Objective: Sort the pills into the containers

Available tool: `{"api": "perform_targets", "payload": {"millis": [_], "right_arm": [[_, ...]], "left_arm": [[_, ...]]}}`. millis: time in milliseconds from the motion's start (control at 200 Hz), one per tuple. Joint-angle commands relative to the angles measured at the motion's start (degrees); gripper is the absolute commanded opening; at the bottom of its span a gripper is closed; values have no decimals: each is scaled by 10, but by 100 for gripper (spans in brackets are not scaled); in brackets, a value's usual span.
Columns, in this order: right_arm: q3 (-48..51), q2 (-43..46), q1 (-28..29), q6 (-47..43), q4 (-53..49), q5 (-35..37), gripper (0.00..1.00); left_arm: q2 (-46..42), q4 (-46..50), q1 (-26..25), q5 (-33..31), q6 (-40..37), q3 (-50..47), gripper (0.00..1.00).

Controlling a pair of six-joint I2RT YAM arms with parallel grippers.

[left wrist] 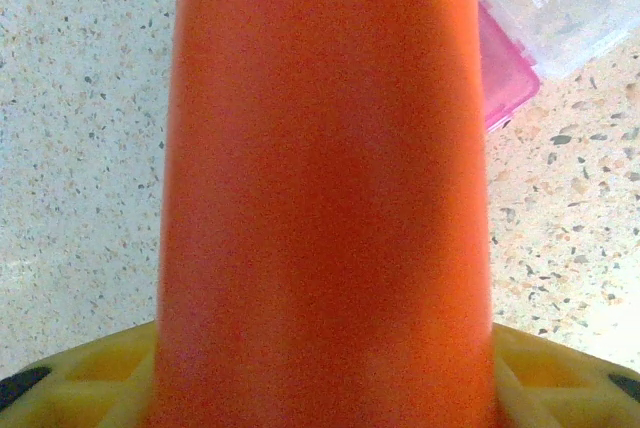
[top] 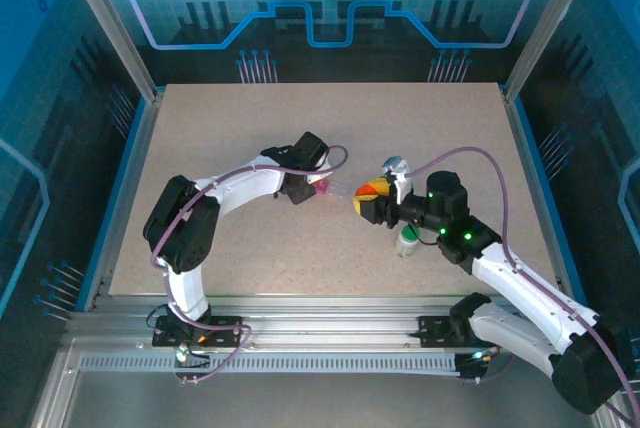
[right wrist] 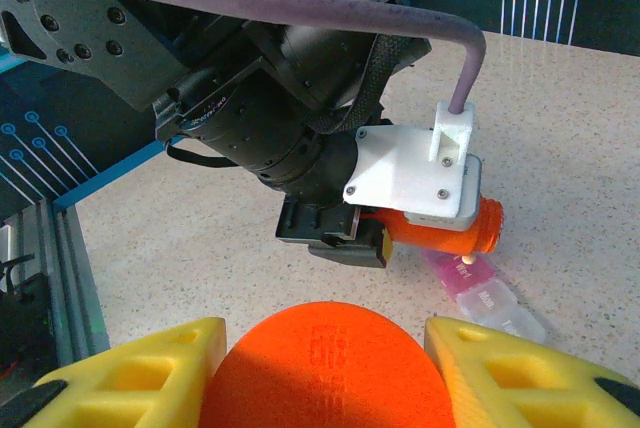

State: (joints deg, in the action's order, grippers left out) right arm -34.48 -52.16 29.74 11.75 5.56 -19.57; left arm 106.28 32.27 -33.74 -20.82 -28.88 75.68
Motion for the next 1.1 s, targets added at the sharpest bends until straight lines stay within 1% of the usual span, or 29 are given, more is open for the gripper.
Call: {"api": "perform_targets", "payload": {"millis": [0, 485, 1096], "right_arm": [[-16, 0, 12, -8, 5, -2, 24], [-17, 2, 12, -8, 4, -5, 24], [-16, -2, 13, -7, 7, -9, 24]], "left_arm": [[11, 4, -7, -12, -10, 3, 7], [18, 7, -12, -17, -7, 1, 7], [-5, 2, -7, -41, -20, -35, 7]]}}
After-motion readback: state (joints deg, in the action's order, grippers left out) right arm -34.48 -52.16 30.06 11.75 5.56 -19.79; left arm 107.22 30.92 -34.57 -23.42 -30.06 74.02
